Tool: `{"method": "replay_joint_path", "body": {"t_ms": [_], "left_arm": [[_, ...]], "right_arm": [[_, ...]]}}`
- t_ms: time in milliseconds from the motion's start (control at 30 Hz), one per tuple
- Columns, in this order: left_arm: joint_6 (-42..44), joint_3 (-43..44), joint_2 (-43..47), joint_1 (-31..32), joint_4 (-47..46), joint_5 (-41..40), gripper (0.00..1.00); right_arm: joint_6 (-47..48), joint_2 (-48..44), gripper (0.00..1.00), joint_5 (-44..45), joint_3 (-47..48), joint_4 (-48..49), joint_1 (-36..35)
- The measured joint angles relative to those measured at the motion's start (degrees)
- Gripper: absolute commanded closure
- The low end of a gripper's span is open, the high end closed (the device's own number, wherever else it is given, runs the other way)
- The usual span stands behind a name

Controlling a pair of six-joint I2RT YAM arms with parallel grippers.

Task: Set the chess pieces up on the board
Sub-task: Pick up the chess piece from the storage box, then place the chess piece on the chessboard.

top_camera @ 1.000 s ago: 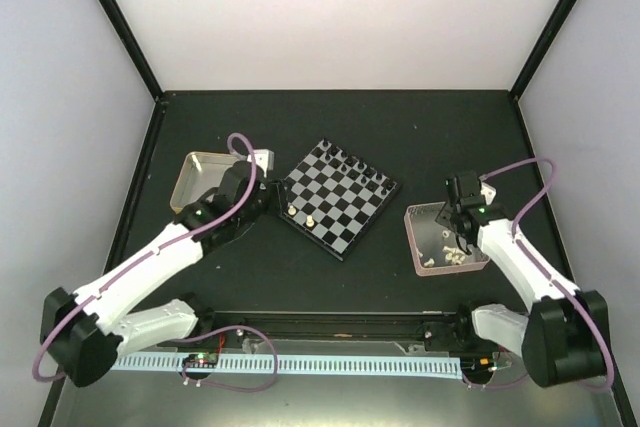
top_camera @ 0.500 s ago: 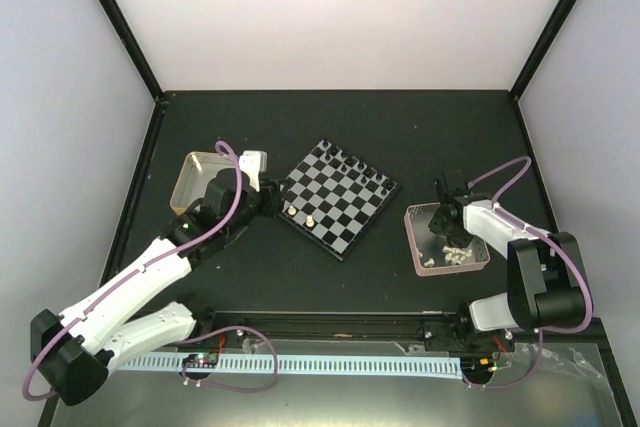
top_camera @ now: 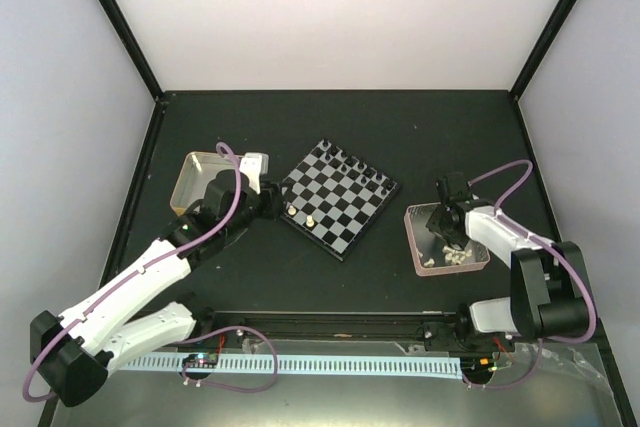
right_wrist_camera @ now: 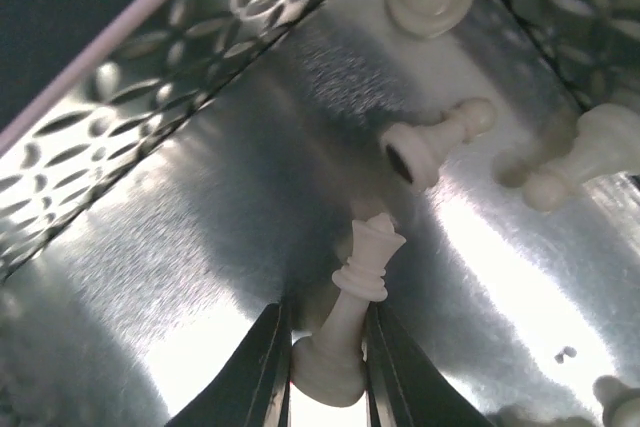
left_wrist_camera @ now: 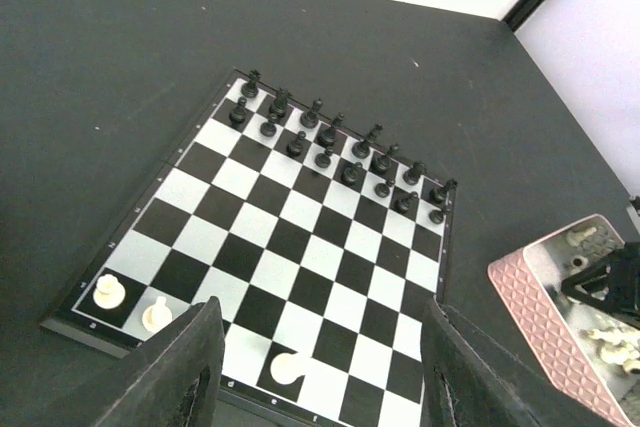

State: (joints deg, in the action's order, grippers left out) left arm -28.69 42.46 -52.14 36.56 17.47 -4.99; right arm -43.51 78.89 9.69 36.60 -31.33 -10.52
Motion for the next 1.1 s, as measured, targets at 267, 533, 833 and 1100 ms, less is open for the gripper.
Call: {"method": "replay_joint_path", "body": {"t_ms": [267, 533, 833, 1100], "left_arm": [[-1.18, 0.96, -0.5, -0.09, -0.37, 9.44, 0.31], [-3.98, 11.13, -7.93, -0.11, -0.46, 26.53, 0.27], [-9.88, 18.6, -17.49, -0.04, -1.97, 47.58, 0.3], [-12.5, 18.6, -20.17, 0.85, -2.97, 57.22, 0.45]], "right_arm": [[7.56, -16.94, 0.9, -9.27, -1.77, 5.99, -4.52], [15.65, -29.86, 0.87, -33.92, -2.14, 21.51, -10.84], [21.68, -28.7, 0.87, -56.59, 0.24, 28.76, -18.75], [26.8, -26.97, 0.87, -64.63, 3.1, 28.3, -19.26]]}}
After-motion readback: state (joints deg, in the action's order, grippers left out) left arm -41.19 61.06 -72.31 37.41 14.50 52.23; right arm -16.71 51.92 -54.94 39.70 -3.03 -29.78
